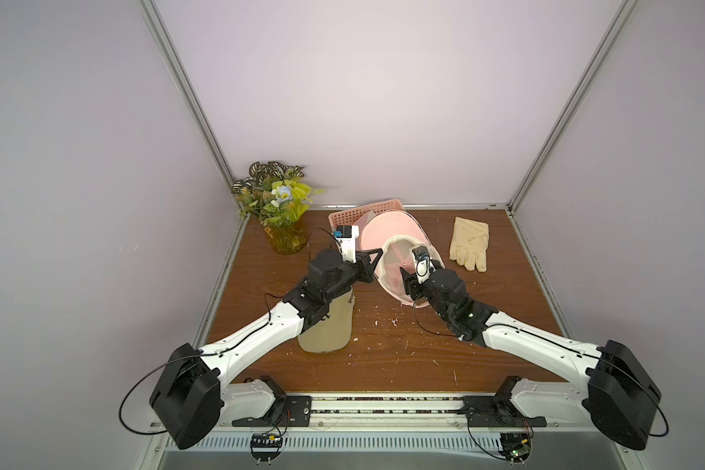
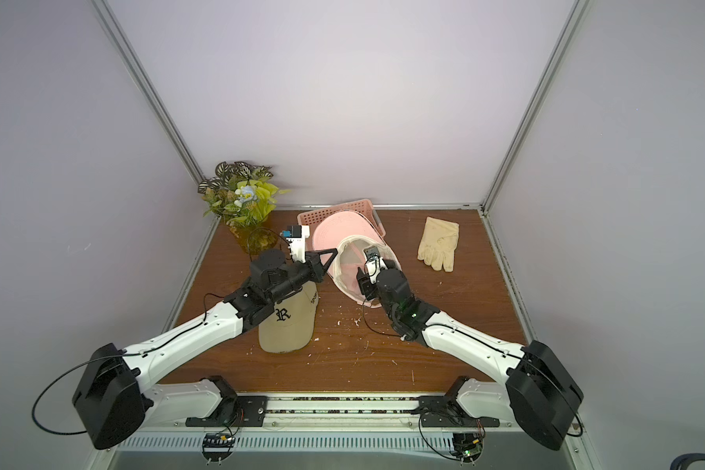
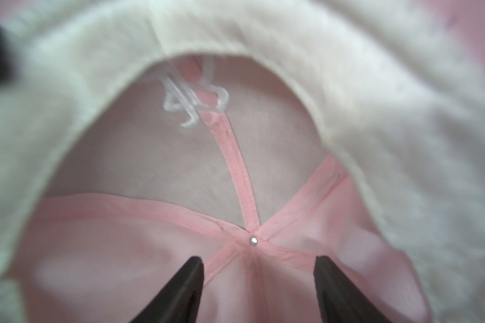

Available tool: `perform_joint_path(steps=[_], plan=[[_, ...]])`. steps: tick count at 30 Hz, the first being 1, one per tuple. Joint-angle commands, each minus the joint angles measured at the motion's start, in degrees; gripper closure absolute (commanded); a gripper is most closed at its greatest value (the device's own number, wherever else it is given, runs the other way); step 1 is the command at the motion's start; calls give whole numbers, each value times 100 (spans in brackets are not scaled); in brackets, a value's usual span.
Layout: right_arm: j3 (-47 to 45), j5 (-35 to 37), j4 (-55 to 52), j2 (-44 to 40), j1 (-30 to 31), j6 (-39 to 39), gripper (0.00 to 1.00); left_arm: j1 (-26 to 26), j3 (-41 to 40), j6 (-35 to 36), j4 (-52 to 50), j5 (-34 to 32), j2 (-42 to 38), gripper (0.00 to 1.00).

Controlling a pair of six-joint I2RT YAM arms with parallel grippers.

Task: Turn the baseball cap inside out
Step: Turn over the baseball cap, then place the baseball cap at the center of the board.

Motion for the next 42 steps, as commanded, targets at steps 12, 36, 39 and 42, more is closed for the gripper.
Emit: perform_joint_path(steps=[12,36,39,42], plan=[[229,-1881,65,-1544,-1123,2100,25,43,-918,1810,3632,-598,537,100],[651,-5136,-366,-1207,-2740,6682,39,510,-1165,3521,5753,821,1474,100],[548,-5167,-220,-1186,-2745,6827,42,510,-1208,3549,6076,986,1621,100],[468,-5119,-184,-1158,-2742,6912,43,513,-1272,3450,6561,1044,1778,100]])
